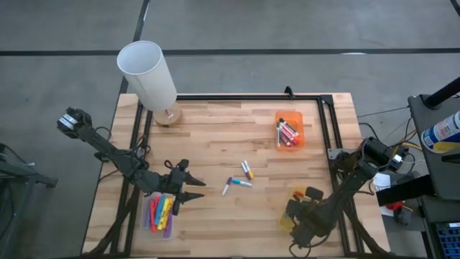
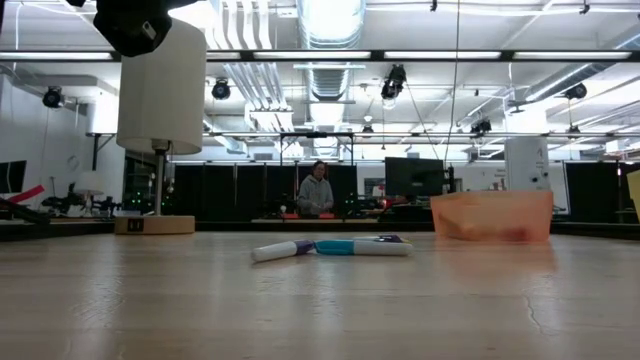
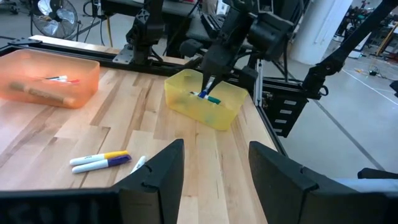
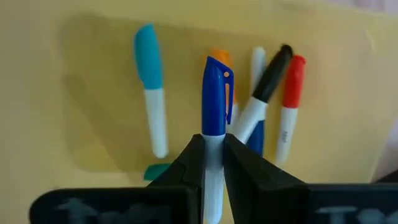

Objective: Pick & Place Markers
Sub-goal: Put the blue highlighter pen into the yellow bin

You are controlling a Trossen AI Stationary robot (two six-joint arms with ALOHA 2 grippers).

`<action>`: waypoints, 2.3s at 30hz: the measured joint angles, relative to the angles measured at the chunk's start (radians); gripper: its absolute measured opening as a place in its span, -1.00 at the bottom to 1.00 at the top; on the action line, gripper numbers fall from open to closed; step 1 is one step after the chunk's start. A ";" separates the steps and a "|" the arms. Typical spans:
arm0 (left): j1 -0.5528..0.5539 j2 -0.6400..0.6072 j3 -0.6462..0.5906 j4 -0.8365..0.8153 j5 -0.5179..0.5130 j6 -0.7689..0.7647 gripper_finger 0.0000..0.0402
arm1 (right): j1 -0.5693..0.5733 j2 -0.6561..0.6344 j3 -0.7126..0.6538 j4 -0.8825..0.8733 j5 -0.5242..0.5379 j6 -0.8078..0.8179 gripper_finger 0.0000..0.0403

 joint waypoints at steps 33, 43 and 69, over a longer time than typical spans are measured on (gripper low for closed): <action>0.000 0.000 0.000 -0.016 0.000 0.000 -0.13 | -0.251 -0.053 0.168 0.254 0.391 -0.475 -0.35; 0.001 0.000 0.000 -0.015 0.000 0.000 -0.13 | -0.408 -0.026 0.152 0.423 0.391 -0.701 -0.42; 0.000 0.003 0.000 -0.066 0.000 0.000 -0.13 | -0.610 0.228 0.099 0.665 0.068 -0.841 -0.51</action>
